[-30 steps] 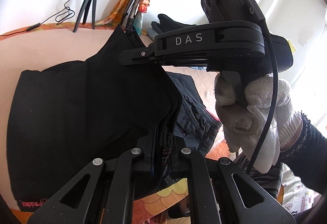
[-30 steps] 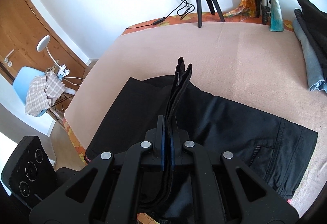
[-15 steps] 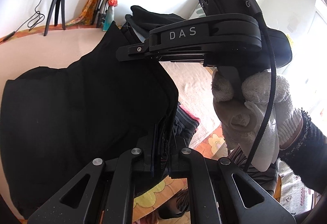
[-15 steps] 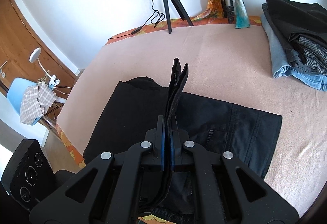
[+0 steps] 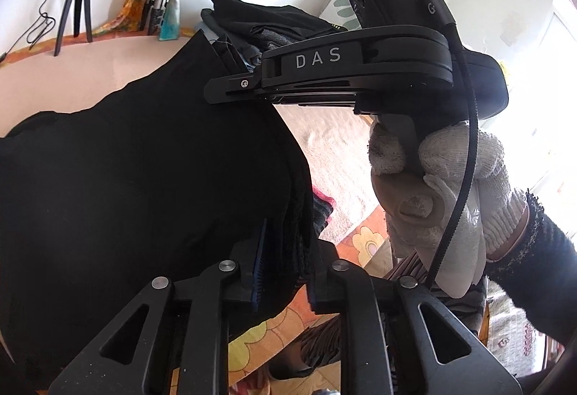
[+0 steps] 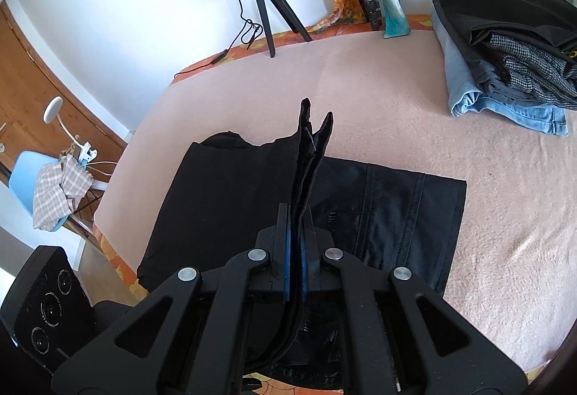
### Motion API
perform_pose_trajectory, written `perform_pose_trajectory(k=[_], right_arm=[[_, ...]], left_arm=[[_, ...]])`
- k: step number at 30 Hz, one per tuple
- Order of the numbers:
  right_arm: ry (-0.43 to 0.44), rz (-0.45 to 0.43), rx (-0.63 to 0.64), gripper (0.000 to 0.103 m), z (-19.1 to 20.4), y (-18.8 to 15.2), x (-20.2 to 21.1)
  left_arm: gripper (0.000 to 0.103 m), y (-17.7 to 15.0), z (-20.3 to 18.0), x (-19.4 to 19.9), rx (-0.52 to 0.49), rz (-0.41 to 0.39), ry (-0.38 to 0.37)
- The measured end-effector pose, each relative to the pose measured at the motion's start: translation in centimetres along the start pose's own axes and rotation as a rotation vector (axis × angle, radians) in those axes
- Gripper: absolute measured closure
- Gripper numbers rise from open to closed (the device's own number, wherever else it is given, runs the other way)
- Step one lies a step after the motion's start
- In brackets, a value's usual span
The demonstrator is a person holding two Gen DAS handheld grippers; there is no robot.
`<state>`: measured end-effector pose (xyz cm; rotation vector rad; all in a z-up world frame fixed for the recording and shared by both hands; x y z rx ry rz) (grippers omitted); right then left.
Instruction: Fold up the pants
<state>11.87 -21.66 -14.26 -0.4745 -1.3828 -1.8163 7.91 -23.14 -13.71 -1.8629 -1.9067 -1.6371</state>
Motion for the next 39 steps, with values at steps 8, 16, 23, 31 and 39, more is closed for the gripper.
perform_pose_trajectory(k=[8, 16, 23, 31, 39], right_arm=[[-0.042, -0.011, -0.033, 0.099, -2.5, -0.5, 0.6], [-0.065, 0.005, -0.071, 0.099, -5.6, -1.4, -0.1], [-0.070, 0.031, -0.052, 0.099, -6.6, -2.0, -1.6], [-0.112, 0.053, -0.050, 0.098, -7.8, -2.3, -2.6], [-0.178, -0.096, -0.044, 0.069, -7.2, -0.3, 1.6]], left_arm=[[0.069, 0.0, -0.9, 0.4, 0.007, 0.018, -0.033], [0.069, 0.2, 0.3, 3.3, -0.021, -0.046, 0.027], [0.069, -0.7, 5.7, 6.2, 0.025, -0.094, 0.202], [0.069, -3.9, 11.7, 8.6, 0.117, -0.090, 0.351], [0.069, -6.3, 14.4, 10.5, 0.174, -0.098, 0.401]])
Point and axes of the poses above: each gripper's, at about its wrist camera, not at the fingertips, and x roughly against the way its jaws point, z to its left, y to its top, the point moved 7 cm from there along -x, roughly the way its jaws point
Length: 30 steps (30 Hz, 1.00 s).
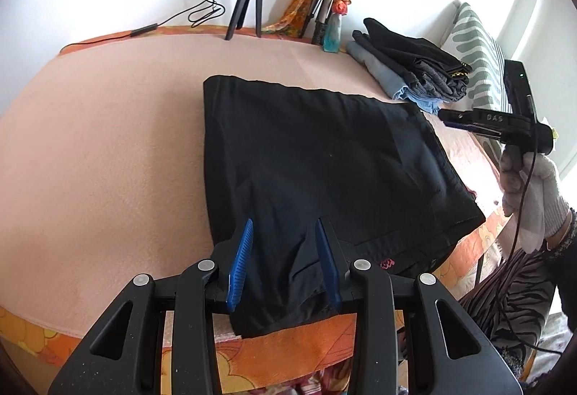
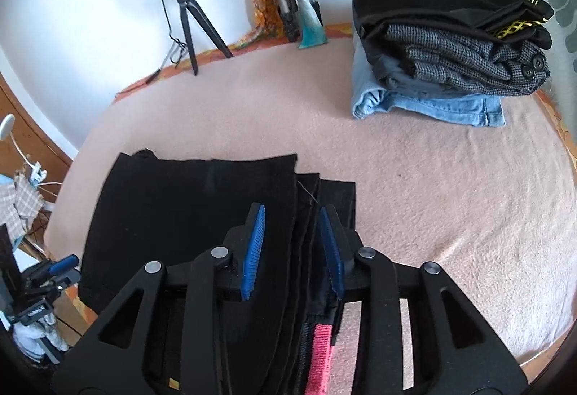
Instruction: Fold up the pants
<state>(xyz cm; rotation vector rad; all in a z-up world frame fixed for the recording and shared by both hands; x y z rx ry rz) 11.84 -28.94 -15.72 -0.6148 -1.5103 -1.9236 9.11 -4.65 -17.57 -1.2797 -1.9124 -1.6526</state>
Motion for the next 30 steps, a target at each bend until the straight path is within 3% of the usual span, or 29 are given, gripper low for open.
perform_pose_trajectory(k=[7, 9, 15, 18, 23, 30], right_arm=[[0.154, -0.017, 0.135, 0.069, 7.4, 0.9, 0.9], [0.214, 0.013, 0.177, 0.069, 10.3, 0.9, 0.0], [0.282, 0.089, 0.295, 0.069, 18.2, 1.0, -4.0], [0.334, 0.173, 0.311, 0.069, 21.3, 0.5, -6.8], [0.289, 0.229, 0.368, 0.069, 24.7, -0.1, -11.0], [0.196, 0.284, 0.386, 0.069, 26.2, 0.1, -15.8]], left_arm=[[0.069, -0.6, 1.3, -0.4, 0.019, 0.013, 0.035], [0.069, -0.8, 1.5, -0.5, 0.026, 0.014, 0.041], [0.069, -1.5, 2.7, -1.0, 0.065, 0.031, 0.045], [0.069, -1.7, 3.0, -1.2, 0.074, 0.039, 0.034], [0.069, -2.0, 3.5, -1.3, 0.132, 0.054, -0.025], [0.069, -2.0, 3.9, -1.6, 0.200, 0.073, -0.108]])
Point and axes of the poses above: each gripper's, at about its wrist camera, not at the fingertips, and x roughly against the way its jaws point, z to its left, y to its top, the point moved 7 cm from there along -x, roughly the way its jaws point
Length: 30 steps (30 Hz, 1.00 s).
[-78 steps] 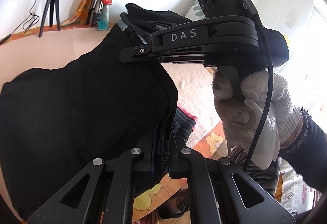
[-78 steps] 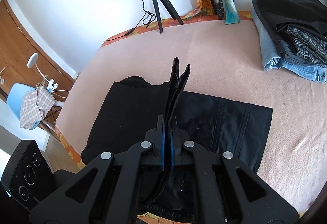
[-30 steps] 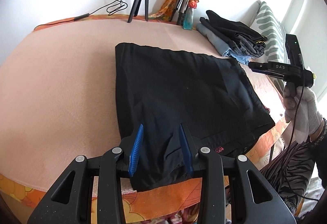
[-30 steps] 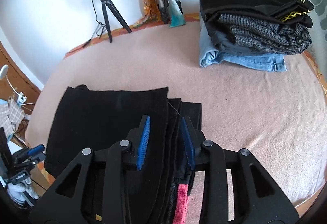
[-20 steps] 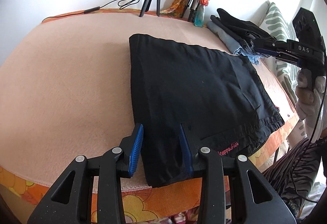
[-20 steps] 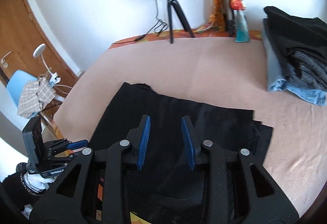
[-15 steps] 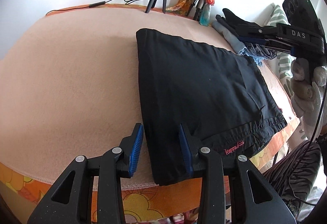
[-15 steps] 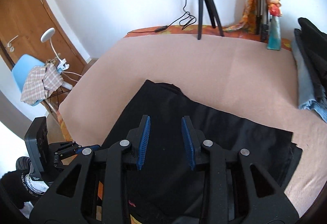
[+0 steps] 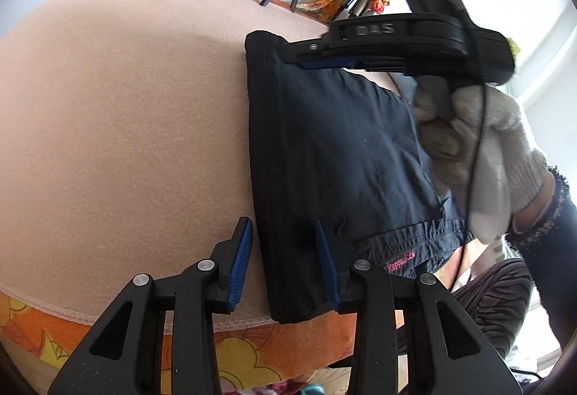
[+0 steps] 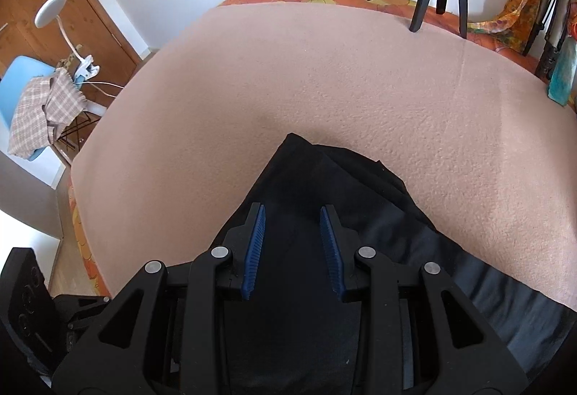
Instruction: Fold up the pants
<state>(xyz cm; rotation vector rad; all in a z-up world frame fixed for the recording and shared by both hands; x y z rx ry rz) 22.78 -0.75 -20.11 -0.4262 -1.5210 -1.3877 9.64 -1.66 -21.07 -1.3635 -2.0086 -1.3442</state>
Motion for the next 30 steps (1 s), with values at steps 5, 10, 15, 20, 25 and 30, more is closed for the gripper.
perform_pose_trajectory(k=[5, 10, 15, 20, 25, 30], right_arm=[[-0.025, 0.023, 0.016, 0.069, 0.2, 1.3, -1.6], [-0.035, 0.057, 0.050, 0.069, 1.8, 2.1, -3.4], [-0.066, 0.073, 0.073, 0.065, 2.9, 2.0, -4.4], [-0.057, 0.106, 0.029, 0.064, 2.7, 2.4, -4.1], [-0.079, 0.164, 0.038, 0.062, 3.2, 2.5, -3.1], [-0.152, 0.270, 0.088, 0.060, 4.2, 1.9, -3.5]], left_arm=[[0.069, 0.1, 0.0, 0.0, 0.033, 0.009, -0.039], [0.069, 0.1, 0.1, 0.2, 0.121, 0.014, -0.124], [0.069, -0.3, -1.2, 0.8, 0.072, -0.005, -0.140], [0.069, -0.1, -2.5, 1.2, 0.041, -0.026, -0.153], [0.069, -0.1, -3.4, 1.8, -0.015, -0.053, -0.140], [0.069, -0.1, -4.0, 1.8, -0.051, -0.065, -0.132]])
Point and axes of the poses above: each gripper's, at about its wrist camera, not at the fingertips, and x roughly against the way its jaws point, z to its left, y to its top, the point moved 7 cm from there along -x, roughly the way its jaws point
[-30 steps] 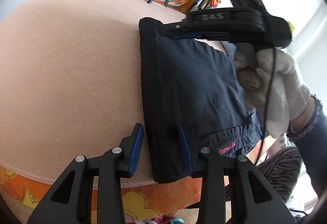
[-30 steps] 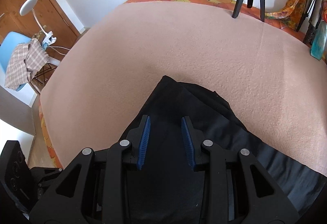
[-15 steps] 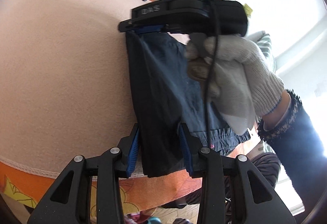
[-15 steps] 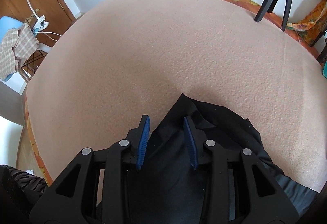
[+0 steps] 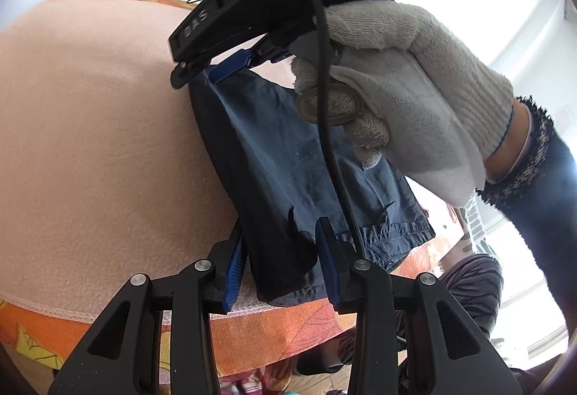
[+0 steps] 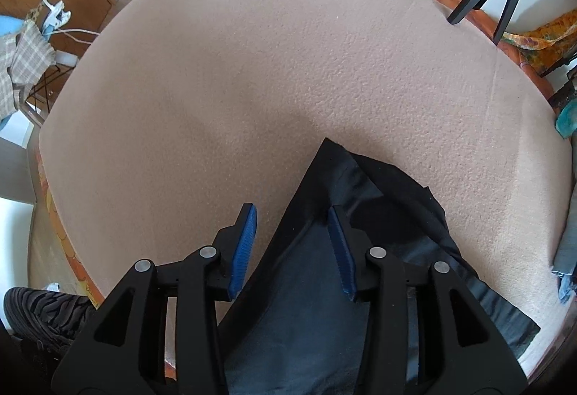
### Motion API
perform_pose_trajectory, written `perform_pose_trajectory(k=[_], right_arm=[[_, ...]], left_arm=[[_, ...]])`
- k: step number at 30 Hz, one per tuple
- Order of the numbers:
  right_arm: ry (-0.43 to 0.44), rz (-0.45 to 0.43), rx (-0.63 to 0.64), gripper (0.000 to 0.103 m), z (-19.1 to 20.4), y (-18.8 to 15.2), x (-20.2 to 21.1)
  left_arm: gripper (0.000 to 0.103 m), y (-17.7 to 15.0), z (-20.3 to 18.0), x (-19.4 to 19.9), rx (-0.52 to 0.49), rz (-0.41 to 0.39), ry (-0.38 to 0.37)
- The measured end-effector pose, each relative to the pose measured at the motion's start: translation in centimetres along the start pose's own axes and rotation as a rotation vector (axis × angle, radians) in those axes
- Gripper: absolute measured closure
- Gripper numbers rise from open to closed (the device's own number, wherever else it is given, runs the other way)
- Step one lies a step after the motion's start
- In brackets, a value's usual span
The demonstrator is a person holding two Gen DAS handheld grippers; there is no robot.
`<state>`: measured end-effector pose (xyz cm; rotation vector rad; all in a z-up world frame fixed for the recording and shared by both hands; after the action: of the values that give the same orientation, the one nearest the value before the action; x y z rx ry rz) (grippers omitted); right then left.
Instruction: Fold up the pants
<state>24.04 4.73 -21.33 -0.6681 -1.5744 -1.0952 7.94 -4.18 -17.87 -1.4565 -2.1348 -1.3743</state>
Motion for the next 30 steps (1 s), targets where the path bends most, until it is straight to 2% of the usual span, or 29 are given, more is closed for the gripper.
perform_pose_trajectory(k=[3, 6, 9, 11, 14, 18, 24, 26, 27, 30], right_arm=[[-0.063, 0.031, 0.038, 0.060, 0.2, -0.1, -0.6], [-0.061, 0.038, 0.048, 0.060, 0.3, -0.5, -1.0], [-0.057, 0.042, 0.033, 0.073, -0.1, -1.1, -1.6], [-0.042, 0.014, 0.028, 0.085, -0.1, -1.1, -1.2], [-0.007, -0.030, -0.002, 0.092, -0.5, -1.3, -0.6], [0.065, -0.082, -0.082, 0.095, -1.8, -1.6, 0.0], [0.132, -0.149, -0.144, 0.097, -2.5, -2.4, 1.4], [0.153, -0.166, -0.159, 0.097, -2.9, -2.5, 1.9], [0.163, -0.172, -0.166, 0.097, -3.2, -2.5, 2.1], [0.190, -0.200, -0.185, 0.098, -3.3, -2.7, 3.2]], left_arm=[[0.069, 0.1, -0.3, -0.3, -0.026, 0.003, 0.018], [0.069, 0.0, -0.5, -0.5, -0.046, 0.004, 0.041], [0.069, -0.1, -0.4, -0.5, -0.052, 0.006, 0.051], [0.069, -0.1, -0.1, -0.4, -0.043, 0.007, 0.057], [0.064, -0.1, 0.6, -0.3, -0.018, 0.007, 0.091], [0.063, -0.6, 1.3, -1.0, 0.025, 0.030, 0.095], [0.064, -1.2, 2.0, -1.9, 0.092, 0.044, 0.059], [0.072, -0.9, 1.7, -1.7, 0.082, 0.026, 0.044], [0.080, -0.8, 1.5, -1.6, 0.073, 0.021, 0.037], [0.086, -0.4, 0.1, -1.0, 0.013, -0.008, 0.038]])
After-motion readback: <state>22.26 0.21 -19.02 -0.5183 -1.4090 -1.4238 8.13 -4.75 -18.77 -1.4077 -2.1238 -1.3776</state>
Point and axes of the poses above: each gripper's, at about its wrist camera, not at the fingertips, and x roughly against the way its jaws point, z to its left, y to its top, the point moved 7 cm from there along -x, roughly the way its jaws point
